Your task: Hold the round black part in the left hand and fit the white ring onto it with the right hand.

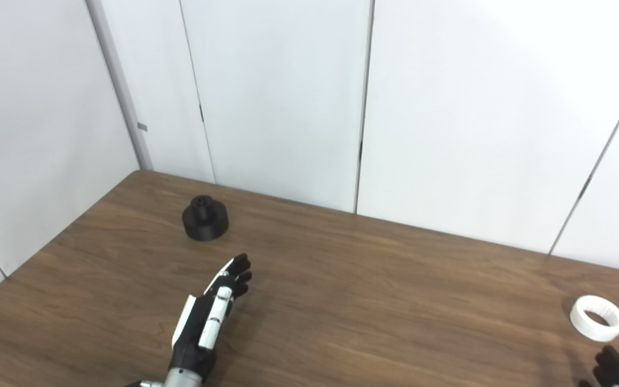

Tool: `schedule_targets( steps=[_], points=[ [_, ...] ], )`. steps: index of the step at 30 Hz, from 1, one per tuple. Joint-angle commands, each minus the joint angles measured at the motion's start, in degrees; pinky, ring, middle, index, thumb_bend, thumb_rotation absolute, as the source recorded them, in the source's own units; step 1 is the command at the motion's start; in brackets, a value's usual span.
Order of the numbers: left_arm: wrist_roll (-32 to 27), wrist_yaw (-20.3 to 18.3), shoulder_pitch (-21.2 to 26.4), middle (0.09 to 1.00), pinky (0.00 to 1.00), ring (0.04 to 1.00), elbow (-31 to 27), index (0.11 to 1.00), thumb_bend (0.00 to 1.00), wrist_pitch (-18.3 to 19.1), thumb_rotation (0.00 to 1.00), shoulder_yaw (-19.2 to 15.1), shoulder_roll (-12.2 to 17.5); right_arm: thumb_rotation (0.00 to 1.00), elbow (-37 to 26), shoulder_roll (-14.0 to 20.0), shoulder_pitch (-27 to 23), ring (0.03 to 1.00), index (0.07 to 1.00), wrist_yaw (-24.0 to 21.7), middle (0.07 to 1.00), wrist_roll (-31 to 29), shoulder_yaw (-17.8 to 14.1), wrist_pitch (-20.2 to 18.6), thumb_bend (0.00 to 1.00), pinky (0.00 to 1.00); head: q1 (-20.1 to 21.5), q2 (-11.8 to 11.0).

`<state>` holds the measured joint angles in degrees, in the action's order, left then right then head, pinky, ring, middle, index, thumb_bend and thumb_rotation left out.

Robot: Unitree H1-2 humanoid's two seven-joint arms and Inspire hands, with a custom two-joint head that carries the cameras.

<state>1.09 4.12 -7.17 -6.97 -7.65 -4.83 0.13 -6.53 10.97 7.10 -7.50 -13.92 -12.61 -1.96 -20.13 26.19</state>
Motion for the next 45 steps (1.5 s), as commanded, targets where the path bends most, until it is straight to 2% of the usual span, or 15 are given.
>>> schedule_targets(
  steps=[1, 13, 17, 21, 22, 23, 24, 27, 30, 34, 37, 39, 41, 45],
  points=[
    [0.8, 0.5, 0.0, 0.929, 0.92, 0.915, 1.6, 0.916, 0.43, -1.5, 0.91, 0.7, -0.9, 1.00, -0.7, 1.0, -1.0, 0.971, 0.921, 0.4, 0.948, 0.6, -0.3, 1.4, 0.62, 0.97, -0.1, 0.0],
    [2.1, 0.6, 0.2, 0.915, 0.91, 0.901, 1.3, 0.907, 0.48, -0.9, 0.87, 1.0, -1.0, 1.00, -0.7, 1.4, -1.1, 0.926, 0.882, 0.0, 0.913, -0.1, -0.7, 1.4, 0.66, 0.86, -0.9, 1.0],
    [3.4, 0.6, 0.3, 0.929, 0.93, 0.924, 0.5, 0.922, 0.53, 2.5, 0.83, 1.2, -0.5, 1.00, -0.2, 1.4, -1.1, 0.917, 0.875, -0.1, 0.907, -0.3, -0.8, 1.4, 0.69, 0.84, -1.6, 1.1],
    [7.8, 2.3, 0.1, 0.935, 0.88, 0.923, -0.7, 0.933, 0.55, 3.9, 0.53, 1.2, -0.4, 1.00, -0.6, 1.3, -1.0, 0.911, 0.870, 0.0, 0.905, -0.3, -0.5, 1.4, 0.69, 0.84, -2.3, 1.3],
    [9.3, 3.1, 0.1, 0.935, 0.88, 0.922, -1.5, 0.935, 0.56, 4.2, 0.49, 1.1, -0.5, 1.00, -0.8, 1.3, -0.9, 0.910, 0.869, 0.1, 0.905, -0.2, -0.5, 1.3, 0.69, 0.84, -2.4, 1.4],
    [11.2, 3.9, 0.1, 0.925, 0.86, 0.909, -2.5, 0.934, 0.62, 4.9, 0.40, 1.0, -0.5, 1.00, -1.0, 1.3, -0.9, 0.909, 0.868, 0.1, 0.904, -0.2, -0.4, 1.2, 0.69, 0.83, -2.7, 1.4],
    [12.7, 4.4, 0.2, 0.918, 0.85, 0.898, -3.8, 0.931, 0.66, 6.1, 0.35, 0.7, -0.3, 1.00, -1.0, 1.2, -1.0, 0.907, 0.865, 0.2, 0.901, -0.1, -0.3, 1.2, 0.70, 0.82, -2.9, 1.5],
    [16.0, 4.5, 0.5, 0.914, 0.85, 0.891, -7.6, 0.931, 0.78, 10.3, 0.25, 0.0, 0.9, 1.00, -1.2, 1.4, -0.9, 0.911, 0.865, 0.0, 0.900, 0.0, 0.0, 1.3, 0.71, 0.82, -3.2, 1.5],
    [19.2, 3.3, 1.2, 0.909, 0.85, 0.887, -11.0, 0.928, 0.82, 14.3, 0.24, -1.2, 3.6, 1.00, -1.3, 1.3, -0.9, 0.906, 0.859, 0.1, 0.895, 0.0, 0.1, 1.2, 0.71, 0.80, -3.4, 1.7],
    [23.4, 2.0, 2.8, 0.918, 0.87, 0.899, -14.2, 0.937, 0.79, 22.0, 0.35, -2.9, 7.5, 0.99, -1.4, 1.2, -0.9, 0.903, 0.856, 0.0, 0.893, -0.1, 0.5, 1.0, 0.69, 0.81, -3.3, 1.8],
    [25.9, 1.0, 4.2, 0.919, 0.81, 0.888, -14.5, 0.938, 0.81, 26.4, 0.39, -3.7, 10.5, 0.99, -1.7, 1.0, -0.8, 0.903, 0.857, 0.3, 0.892, 0.4, 0.7, 0.9, 0.72, 0.81, -3.0, 1.9],
    [28.5, 0.0, 5.2, 0.944, 0.81, 0.911, -14.4, 0.944, 0.85, 29.7, 0.41, -3.7, 13.2, 0.98, -1.7, 0.8, -0.9, 0.896, 0.856, 0.6, 0.888, 0.4, 0.8, 1.0, 0.72, 0.80, -2.8, 2.1],
    [31.8, -0.6, 6.3, 0.946, 0.80, 0.916, -13.5, 0.942, 0.89, 31.2, 0.42, -3.2, 16.1, 0.98, -1.8, 0.6, -0.9, 0.892, 0.856, 0.7, 0.885, 0.4, 0.8, 0.7, 0.70, 0.79, -2.6, 2.2],
    [35.9, -0.8, 8.1, 0.934, 0.79, 0.910, -10.5, 0.916, 0.94, 31.1, 0.42, -2.0, 20.5, 0.97, -2.8, 0.1, -0.8, 0.896, 0.858, 1.2, 0.888, 0.7, 1.1, -0.4, 0.69, 0.79, -2.2, 2.3]
  ],
)
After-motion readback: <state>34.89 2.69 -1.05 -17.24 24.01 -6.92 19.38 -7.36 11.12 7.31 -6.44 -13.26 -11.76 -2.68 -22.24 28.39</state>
